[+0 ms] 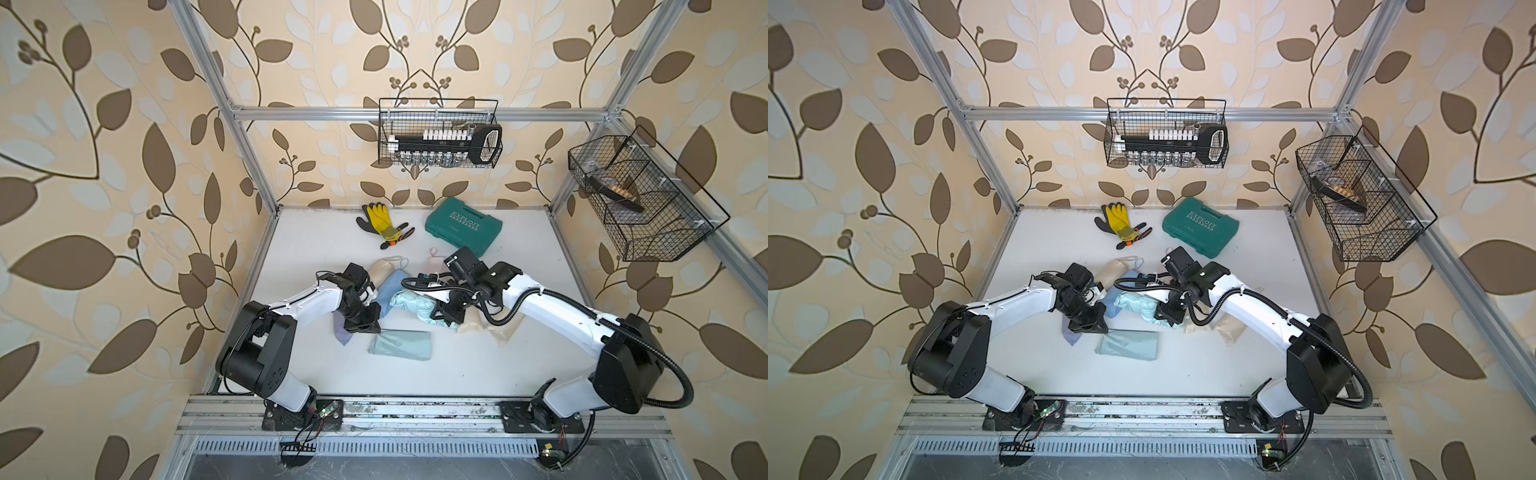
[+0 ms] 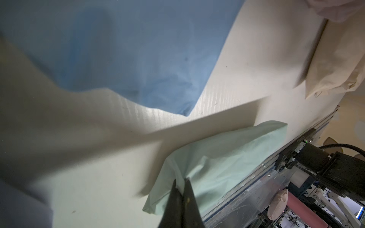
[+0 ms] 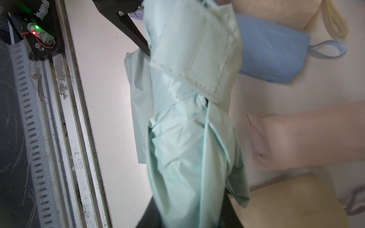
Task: Take umbrellas out of sleeves
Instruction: Place the umbrella sleeve at the center of the board, then place the umbrella at the center of the board.
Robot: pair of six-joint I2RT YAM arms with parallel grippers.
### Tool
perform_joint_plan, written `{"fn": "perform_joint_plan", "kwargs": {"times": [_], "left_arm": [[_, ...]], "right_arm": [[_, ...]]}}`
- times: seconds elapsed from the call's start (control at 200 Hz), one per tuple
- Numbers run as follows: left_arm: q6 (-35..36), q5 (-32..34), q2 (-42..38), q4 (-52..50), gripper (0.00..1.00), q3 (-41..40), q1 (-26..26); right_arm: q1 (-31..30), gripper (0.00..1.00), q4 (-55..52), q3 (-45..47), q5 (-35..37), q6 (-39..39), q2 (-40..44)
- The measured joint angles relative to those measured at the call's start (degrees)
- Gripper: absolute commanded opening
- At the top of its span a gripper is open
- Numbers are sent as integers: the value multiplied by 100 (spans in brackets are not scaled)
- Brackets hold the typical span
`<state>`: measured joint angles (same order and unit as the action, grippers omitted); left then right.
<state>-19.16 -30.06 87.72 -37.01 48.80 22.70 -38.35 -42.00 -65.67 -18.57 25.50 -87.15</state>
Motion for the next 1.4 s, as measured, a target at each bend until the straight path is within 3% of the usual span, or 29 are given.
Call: {"fn": "perform_joint_plan", "kwargs": {"times": [0.155,0.465,1.085,1.304,1.404], "left_arm": [[-122,-24,2,72,11,-59,101],[-190,-2,-7,37,47,-57,101],[-229,986,-977,-844,60,341,98],[-227,1130,-977,-946,63,352,98],[-225,1239,-977,-968,66,354,98]], "right_arm": [[-109,2,140,188,-142,-4,-297],[-258,2,402,236,-293,-160,-789],[-437,4,675,337,-437,-481,-1215],[-435,10,708,240,-446,-599,-1582],[-439,21,697,74,-433,-625,-1714]]}}
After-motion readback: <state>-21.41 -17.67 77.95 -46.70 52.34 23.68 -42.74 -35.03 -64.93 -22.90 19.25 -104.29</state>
